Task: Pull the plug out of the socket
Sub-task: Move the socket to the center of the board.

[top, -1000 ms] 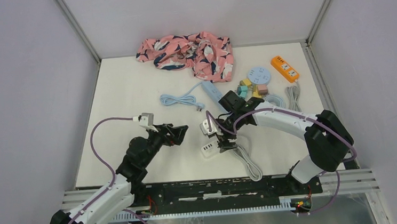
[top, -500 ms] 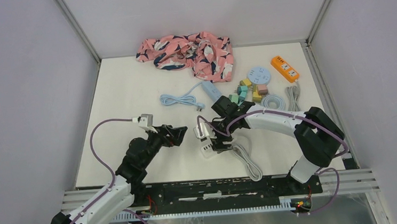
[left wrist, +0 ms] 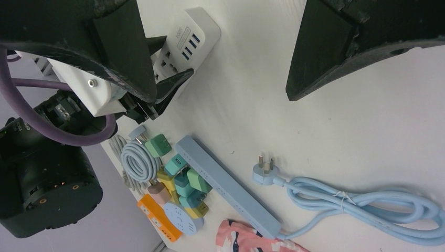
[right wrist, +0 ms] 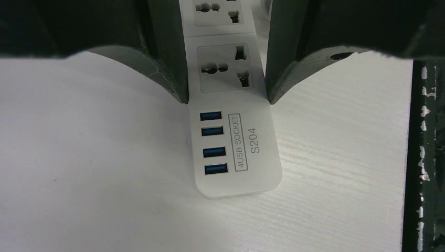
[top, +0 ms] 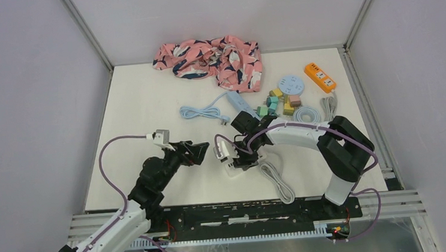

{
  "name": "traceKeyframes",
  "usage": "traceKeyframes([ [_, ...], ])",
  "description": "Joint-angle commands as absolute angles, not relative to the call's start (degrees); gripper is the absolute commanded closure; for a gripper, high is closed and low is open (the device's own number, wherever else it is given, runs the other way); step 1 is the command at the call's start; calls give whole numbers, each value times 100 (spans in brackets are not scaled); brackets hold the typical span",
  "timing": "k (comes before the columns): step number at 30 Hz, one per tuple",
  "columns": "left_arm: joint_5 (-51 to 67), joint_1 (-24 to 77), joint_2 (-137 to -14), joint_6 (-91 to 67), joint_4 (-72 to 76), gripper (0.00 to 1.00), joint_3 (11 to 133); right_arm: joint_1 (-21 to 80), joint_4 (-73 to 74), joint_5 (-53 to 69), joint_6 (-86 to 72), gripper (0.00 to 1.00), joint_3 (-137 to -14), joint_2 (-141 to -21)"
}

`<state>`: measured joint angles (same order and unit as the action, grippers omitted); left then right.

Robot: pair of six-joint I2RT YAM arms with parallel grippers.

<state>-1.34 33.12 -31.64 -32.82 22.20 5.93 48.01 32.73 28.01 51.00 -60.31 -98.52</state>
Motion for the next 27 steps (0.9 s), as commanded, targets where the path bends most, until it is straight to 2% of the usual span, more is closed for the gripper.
traceKeyframes([
  [1, -245, 3278, -2965, -3383, 2135, 0, 530, 4838, 3254, 2385, 4747, 56, -6408, -9880],
  [5, -262, 3278, -2854, -3383, 2052, 0, 519, 4634, 2850, 2162, 4014, 73, -6535, -9853],
  [8, -265, 3278, -2800, -3384, 2048, 0, 501, 4301, 2434, 1927, 3283, 80, -6559, -9865],
  [12, -270, 3275, -2789, -3401, 2064, 1, 484, 3874, 1590, 1423, 2177, 82, -6440, -9869],
  [21, -218, 3270, -2906, -3491, 2205, 1, 492, 3710, 515, -540, 154, 63, -6634, -10476],
  [24, -173, 3268, -2902, -3518, 2195, 1, 526, 3714, 573, -1170, 39, 47, -6871, -10711],
  [27, -161, 3271, -2882, -3520, 2156, 0, 560, 3707, 530, -925, 227, 28, -6820, -10610],
])
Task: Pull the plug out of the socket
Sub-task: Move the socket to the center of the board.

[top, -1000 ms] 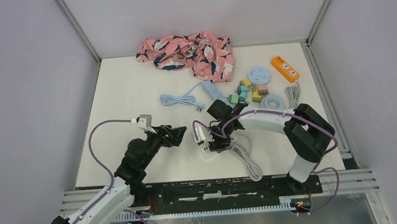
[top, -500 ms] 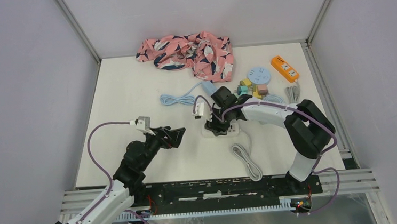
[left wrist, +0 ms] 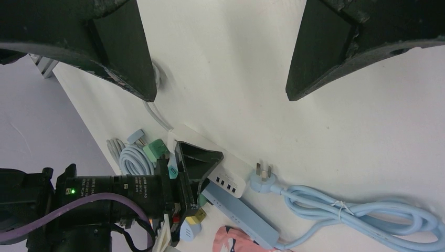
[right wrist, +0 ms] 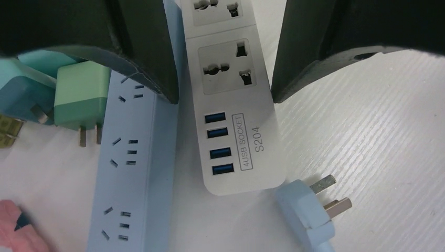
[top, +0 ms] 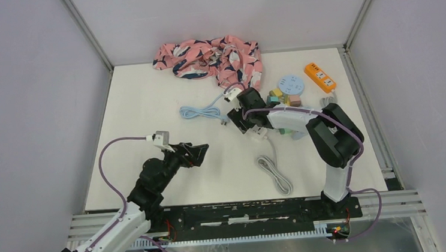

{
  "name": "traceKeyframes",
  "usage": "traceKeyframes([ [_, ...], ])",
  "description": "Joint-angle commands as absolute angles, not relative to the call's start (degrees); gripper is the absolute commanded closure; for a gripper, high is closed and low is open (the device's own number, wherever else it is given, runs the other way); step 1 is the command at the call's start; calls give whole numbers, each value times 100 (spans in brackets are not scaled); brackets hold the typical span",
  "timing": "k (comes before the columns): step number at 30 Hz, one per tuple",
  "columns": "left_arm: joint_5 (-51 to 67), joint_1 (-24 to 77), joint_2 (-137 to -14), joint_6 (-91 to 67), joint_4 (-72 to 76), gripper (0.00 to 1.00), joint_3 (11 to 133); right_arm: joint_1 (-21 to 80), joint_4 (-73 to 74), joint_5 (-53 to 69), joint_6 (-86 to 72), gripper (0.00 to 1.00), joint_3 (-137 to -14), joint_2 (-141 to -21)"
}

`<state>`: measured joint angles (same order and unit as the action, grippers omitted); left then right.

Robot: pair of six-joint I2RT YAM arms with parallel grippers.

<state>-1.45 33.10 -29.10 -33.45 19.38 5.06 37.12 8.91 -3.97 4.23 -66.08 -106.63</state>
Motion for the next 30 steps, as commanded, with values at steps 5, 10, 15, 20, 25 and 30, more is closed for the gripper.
traceKeyframes([
  [5, -102, 3276, -2915, -3545, 2119, 1, 676, 3702, 844, 30, 696, 13, -6825, -9978],
  [10, -104, 3270, -2972, -3654, 2048, 1, 885, 3509, 2012, 1319, 1430, 9, -7075, -9315],
  [15, 112, 3272, -3149, -3731, 1971, 1, 1168, 2798, 2846, 2712, 1963, 8, -7252, -8652],
  [20, 5, 3270, -3589, -3874, 1334, 1, 1842, 2213, 2890, 2884, 1984, 6, -7153, -7838],
  [25, -10, 3270, -4088, -3723, 712, 1, 2721, 1464, 3248, 3214, 1879, 1, -7343, -7306],
  [30, -58, 3271, -4463, -3297, 68, 1, 3583, 776, 3685, 3309, 1633, 1, -7832, -6913],
])
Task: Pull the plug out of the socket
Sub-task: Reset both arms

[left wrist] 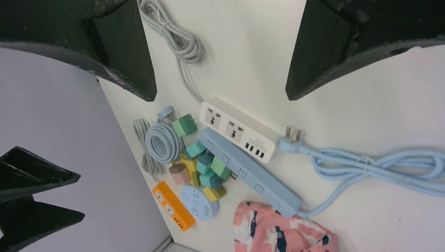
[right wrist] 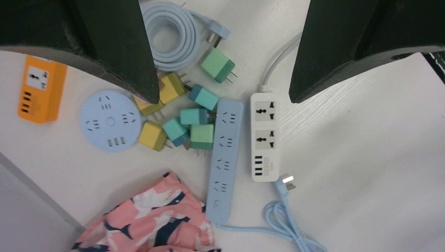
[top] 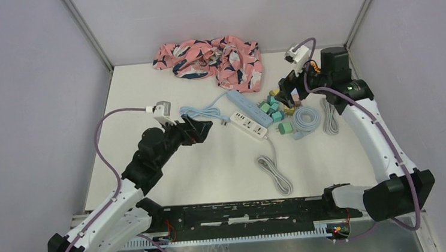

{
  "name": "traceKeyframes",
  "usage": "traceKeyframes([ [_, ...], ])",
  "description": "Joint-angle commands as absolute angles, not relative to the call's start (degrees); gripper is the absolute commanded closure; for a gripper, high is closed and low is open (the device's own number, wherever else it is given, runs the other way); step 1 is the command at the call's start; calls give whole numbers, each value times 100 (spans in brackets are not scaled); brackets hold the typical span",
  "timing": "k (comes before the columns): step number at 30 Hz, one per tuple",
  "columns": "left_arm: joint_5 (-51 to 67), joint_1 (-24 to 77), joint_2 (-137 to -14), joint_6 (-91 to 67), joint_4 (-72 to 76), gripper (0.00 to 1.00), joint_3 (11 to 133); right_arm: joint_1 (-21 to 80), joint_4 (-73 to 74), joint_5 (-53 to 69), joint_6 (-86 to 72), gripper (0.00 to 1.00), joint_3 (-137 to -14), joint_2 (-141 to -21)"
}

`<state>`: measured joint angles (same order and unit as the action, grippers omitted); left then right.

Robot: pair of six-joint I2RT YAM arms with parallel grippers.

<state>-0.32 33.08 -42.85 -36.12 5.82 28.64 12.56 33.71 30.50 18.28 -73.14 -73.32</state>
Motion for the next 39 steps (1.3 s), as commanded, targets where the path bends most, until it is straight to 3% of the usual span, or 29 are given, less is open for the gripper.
traceKeyframes([
  [1, -95, 3275, -4536, -3236, -52, 1, 3769, 687, 3698, 3203, 1488, 1, -7880, -6855],
  [5, -124, 3274, -4877, -2879, -626, 1, 4520, 527, 3737, 2645, 713, 1, -7996, -6706],
  [12, -138, 3274, -5243, -2197, -1446, 1, 5657, 490, 4649, 3779, 749, 1, -9046, -6683],
  [18, -112, 3270, -5160, -2031, -1683, 1, 6182, 492, 4602, 3700, 89, 1, -9324, -6558],
  [23, -185, 3270, -5061, -1871, -1907, 1, 6492, 486, 4464, 3414, -504, 1, -9445, -6463],
  [39, -9, 3274, -4906, -1809, -2048, 1, 6741, 490, 4841, 2783, -375, 1, -9880, -6399],
])
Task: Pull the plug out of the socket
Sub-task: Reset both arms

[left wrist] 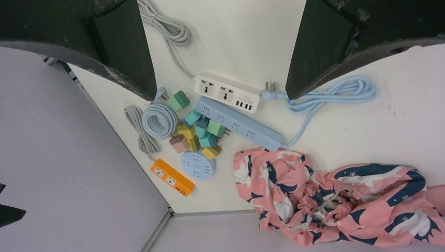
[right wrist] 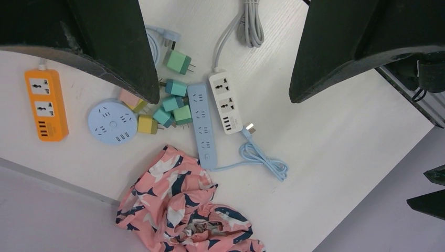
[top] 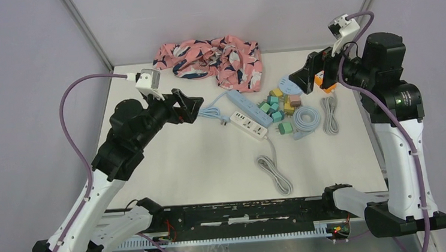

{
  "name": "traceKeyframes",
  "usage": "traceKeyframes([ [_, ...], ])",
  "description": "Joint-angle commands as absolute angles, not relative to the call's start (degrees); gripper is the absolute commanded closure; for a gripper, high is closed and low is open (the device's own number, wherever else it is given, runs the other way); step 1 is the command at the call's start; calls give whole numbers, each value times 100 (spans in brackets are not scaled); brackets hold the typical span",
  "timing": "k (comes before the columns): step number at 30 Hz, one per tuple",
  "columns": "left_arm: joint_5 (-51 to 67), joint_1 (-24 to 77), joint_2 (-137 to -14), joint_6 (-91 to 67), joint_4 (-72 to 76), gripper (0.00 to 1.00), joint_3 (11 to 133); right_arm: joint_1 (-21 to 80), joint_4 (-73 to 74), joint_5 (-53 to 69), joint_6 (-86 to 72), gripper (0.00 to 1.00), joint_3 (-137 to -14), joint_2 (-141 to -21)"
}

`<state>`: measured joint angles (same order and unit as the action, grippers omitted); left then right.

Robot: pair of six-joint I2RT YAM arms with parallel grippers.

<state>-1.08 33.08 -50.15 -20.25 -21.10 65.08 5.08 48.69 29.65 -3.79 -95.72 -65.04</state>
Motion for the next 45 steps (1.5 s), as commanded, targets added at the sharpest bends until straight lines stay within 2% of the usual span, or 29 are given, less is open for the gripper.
traceKeyframes([
  [1, -1, 3270, -4906, -1825, -2048, 1, 6734, 492, 4849, 2792, -378, 1, -9897, -6411],
  [45, 105, 3275, -4843, -1898, -1872, 1, 6513, 491, 4869, 2558, -156, 1, -9824, -6372],
])
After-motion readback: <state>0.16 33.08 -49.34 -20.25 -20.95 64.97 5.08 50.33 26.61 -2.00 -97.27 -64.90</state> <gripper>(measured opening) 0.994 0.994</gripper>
